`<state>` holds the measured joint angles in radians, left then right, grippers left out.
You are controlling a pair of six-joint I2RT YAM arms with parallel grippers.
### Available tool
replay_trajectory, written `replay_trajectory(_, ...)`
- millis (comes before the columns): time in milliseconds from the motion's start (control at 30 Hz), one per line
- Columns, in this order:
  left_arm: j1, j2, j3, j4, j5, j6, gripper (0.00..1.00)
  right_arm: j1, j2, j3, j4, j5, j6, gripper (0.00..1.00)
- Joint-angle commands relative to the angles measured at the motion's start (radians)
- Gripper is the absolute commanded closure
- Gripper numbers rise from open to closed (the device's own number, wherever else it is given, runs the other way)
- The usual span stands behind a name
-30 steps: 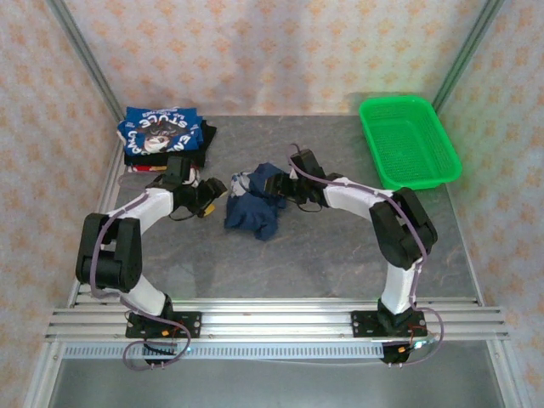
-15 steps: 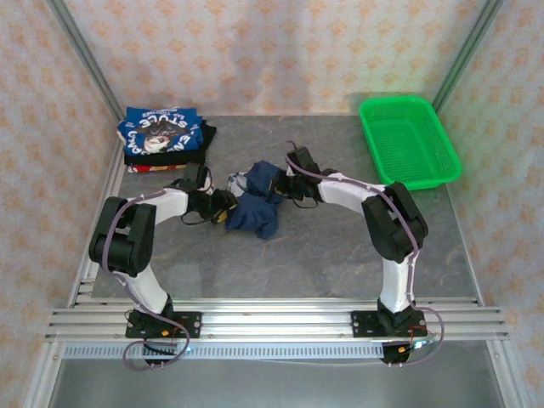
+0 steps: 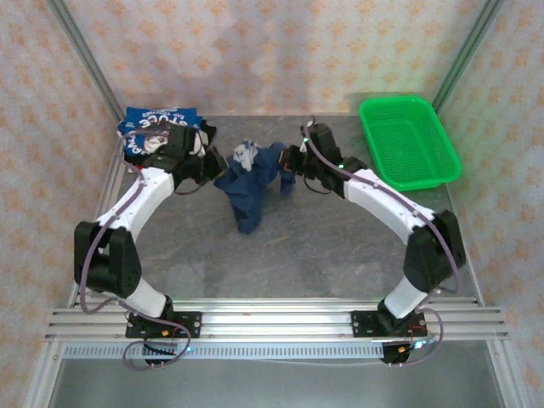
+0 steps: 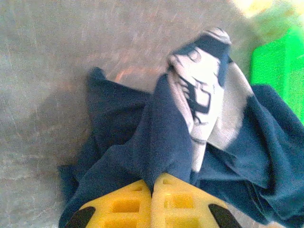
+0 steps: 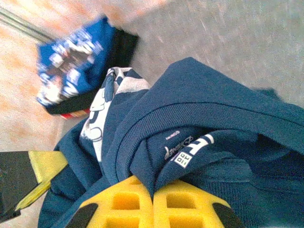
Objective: Fold and stack the t-shirts
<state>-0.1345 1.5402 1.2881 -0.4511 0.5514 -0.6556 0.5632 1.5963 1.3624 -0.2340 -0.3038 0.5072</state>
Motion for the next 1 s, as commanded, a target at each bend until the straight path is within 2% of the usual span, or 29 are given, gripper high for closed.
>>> replay_trajectory(0, 0.018, -0.064, 0.151, -0.188, -0.113, 0.112, 0.98, -0.014, -0.089, 0.079, -0.039, 0.076, -0.037, 1.0)
replay_trajectory(167, 0.024, -0.119, 0.369, -0.323, -0.235, 0.226, 0.97, -0.041, -0.181, 0.166, -0.109, 0.095, -0.061, 1.0)
replay_trajectory(300, 0.026, -0.153, 0.47, -0.368, -0.239, 0.26, 0.97, -0.072, -0.249, 0.225, -0.216, 0.081, -0.053, 1.0)
replay_trajectory(500, 0.011, -0.251, 0.453, -0.357, -0.194, 0.297, 0.96, -0.075, -0.368, 0.207, -0.341, 0.013, -0.029, 1.0)
replay_trajectory(700, -0.001, -0.29, 0.412, -0.384, -0.244, 0.385, 0.95, -0.077, -0.498, 0.118, -0.439, 0.026, 0.022, 1.0)
replay_trajectory(867, -0.005, -0.207, 0.34, -0.323, -0.22, 0.42, 0.95, -0.093, -0.494, 0.046, -0.488, 0.031, 0.031, 1.0)
replay_trajectory(967, -0.022, -0.101, 0.319, -0.284, -0.271, 0.454, 0.95, -0.119, -0.437, -0.005, -0.474, 0.041, 0.021, 1.0)
